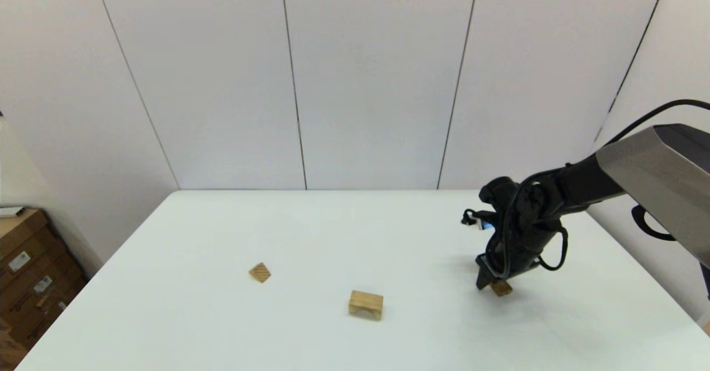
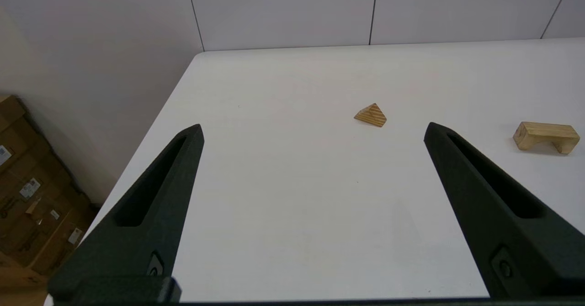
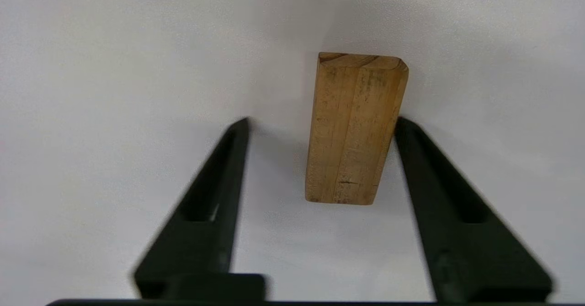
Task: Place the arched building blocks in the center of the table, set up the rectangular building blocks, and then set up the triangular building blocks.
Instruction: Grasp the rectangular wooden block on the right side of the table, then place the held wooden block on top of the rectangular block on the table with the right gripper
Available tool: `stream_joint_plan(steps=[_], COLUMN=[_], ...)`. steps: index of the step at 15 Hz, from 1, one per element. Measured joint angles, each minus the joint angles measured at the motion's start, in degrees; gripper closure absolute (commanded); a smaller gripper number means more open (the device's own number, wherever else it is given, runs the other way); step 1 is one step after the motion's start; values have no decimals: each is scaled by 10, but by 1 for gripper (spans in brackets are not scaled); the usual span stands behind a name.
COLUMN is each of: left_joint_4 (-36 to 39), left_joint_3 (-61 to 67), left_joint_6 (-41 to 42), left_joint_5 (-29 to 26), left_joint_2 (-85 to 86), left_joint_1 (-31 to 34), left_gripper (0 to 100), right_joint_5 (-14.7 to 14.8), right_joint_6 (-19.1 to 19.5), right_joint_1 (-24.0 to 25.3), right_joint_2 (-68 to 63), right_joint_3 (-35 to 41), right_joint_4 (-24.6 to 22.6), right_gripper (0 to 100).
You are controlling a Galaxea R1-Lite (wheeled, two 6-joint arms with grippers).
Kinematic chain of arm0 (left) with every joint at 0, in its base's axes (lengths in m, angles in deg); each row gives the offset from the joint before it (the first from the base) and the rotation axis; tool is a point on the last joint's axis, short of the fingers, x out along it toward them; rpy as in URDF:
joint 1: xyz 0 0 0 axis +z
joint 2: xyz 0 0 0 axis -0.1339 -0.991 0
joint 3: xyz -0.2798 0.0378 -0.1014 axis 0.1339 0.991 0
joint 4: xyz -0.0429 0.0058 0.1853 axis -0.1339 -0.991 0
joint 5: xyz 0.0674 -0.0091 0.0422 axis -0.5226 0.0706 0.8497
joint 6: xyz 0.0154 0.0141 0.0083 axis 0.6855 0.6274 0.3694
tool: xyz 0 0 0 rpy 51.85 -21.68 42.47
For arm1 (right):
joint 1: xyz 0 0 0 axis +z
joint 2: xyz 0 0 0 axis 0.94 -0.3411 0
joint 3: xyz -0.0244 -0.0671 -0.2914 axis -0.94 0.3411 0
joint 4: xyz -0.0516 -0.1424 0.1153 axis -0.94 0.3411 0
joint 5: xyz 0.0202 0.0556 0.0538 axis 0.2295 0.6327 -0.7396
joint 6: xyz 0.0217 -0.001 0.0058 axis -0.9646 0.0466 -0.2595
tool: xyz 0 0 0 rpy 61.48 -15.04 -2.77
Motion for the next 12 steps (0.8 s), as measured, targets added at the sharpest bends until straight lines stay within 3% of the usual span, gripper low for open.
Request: stream_joint_plan(steps=[12], left_joint_4=[0], left_joint_3=[0], left_joint_6=[0], left_joint_5=[0], left_joint_2=[0], left_joint_1=[0], left_gripper=[0], right_joint_5=[-4], right_joint_6=[0], right_joint_1=[3], right_joint_2=[23], right_joint_3=[-24], right_joint_4=[17], right_gripper=[100])
